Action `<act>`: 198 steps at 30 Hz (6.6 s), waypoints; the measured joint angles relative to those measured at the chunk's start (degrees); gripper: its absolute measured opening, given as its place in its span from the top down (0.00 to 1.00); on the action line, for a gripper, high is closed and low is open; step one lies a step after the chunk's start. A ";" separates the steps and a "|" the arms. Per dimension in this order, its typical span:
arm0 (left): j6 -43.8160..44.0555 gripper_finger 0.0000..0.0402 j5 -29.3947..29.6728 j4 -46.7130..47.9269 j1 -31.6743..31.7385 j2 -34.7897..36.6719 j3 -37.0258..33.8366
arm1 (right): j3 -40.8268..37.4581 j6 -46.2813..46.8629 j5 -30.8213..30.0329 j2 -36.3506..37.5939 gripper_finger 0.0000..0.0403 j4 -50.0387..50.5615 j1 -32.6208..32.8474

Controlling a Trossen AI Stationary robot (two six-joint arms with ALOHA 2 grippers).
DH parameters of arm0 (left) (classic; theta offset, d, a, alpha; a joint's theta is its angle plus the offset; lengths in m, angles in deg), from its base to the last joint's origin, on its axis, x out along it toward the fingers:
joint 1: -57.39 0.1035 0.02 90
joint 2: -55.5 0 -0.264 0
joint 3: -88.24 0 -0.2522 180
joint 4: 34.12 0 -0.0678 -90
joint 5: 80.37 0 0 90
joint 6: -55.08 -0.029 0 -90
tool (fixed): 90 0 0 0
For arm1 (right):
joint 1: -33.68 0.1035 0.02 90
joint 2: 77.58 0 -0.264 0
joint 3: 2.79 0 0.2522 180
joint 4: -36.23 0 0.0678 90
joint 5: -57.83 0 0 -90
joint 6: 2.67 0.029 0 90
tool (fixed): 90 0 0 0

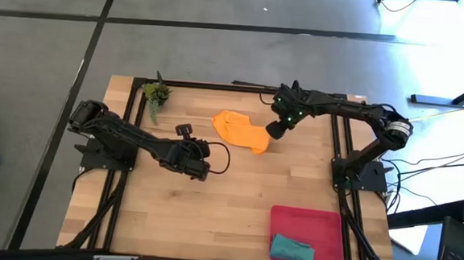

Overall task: Roll microfiber towels into tight, uniform cylinder then place into a basket
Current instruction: Fold the orange microfiber cloth

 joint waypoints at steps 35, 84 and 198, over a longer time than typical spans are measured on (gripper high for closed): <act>-0.09 1.00 -0.02 -0.10 3.22 -0.02 -0.02 | -23.09 -31.11 -14.66 -0.01 0.65 -46.40 24.28; 2.89 1.00 -0.50 -0.63 5.30 -0.02 -0.02 | -22.86 -11.08 -19.61 -8.86 0.95 -52.04 23.80; -2.82 0.74 -31.30 -32.15 36.97 -14.56 -0.02 | -13.09 -16.02 -20.73 -9.01 0.99 -34.30 23.91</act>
